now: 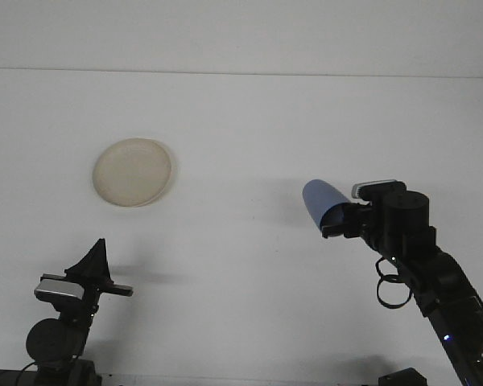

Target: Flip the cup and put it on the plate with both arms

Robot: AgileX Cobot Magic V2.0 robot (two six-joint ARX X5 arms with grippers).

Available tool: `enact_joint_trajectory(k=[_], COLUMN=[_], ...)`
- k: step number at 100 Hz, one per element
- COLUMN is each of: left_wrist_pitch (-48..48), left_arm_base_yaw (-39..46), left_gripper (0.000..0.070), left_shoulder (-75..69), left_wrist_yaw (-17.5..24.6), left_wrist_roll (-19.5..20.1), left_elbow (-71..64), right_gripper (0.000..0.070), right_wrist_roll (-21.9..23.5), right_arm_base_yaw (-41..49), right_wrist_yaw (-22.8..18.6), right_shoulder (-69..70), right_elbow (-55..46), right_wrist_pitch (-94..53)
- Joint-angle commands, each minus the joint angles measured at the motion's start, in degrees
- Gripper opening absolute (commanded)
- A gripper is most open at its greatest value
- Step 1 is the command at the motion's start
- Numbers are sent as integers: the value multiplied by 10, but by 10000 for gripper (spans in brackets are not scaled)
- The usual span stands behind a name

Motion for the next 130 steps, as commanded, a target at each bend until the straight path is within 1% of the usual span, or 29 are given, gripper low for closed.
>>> enact_joint_trajectory(k=[1, 8, 17, 28, 48, 63, 75, 94, 130], left_wrist_pitch=[7, 7, 7, 7, 7, 7, 7, 7, 7], left_arm_base_yaw=[0, 0, 0, 0, 0, 0, 0, 0, 0], left_gripper=[12, 12, 12, 12, 12, 12, 12, 12, 12], left_shoulder=[-1, -1, -1, -1, -1, -1, -1, -1, -1], left_wrist_yaw=[-2, -2, -2, -1, -2, -2, -2, -1, -2], left_wrist_roll=[-1, -1, -1, -1, -1, -1, -1, -1, -1], left_elbow=[-10, -10, -10, -10, -10, -10, -10, -10, -10], right_gripper=[0, 0, 0, 0, 0, 0, 0, 0, 0], right_wrist_roll=[46, 60, 79, 85, 75, 53, 40, 27, 14], right_arm_base_yaw=[33, 71, 109, 147, 189, 210, 223, 236, 240], right_wrist_yaw=[24, 42, 43, 40, 41, 41, 36, 36, 30], right_shoulder=[7, 13, 35, 85, 204, 300, 359, 417, 447], right_elbow=[29, 63, 106, 168, 269, 330, 351, 354, 354], right_wrist_pitch=[-45, -99, -150, -232, -348, -399, -410, -425, -411])
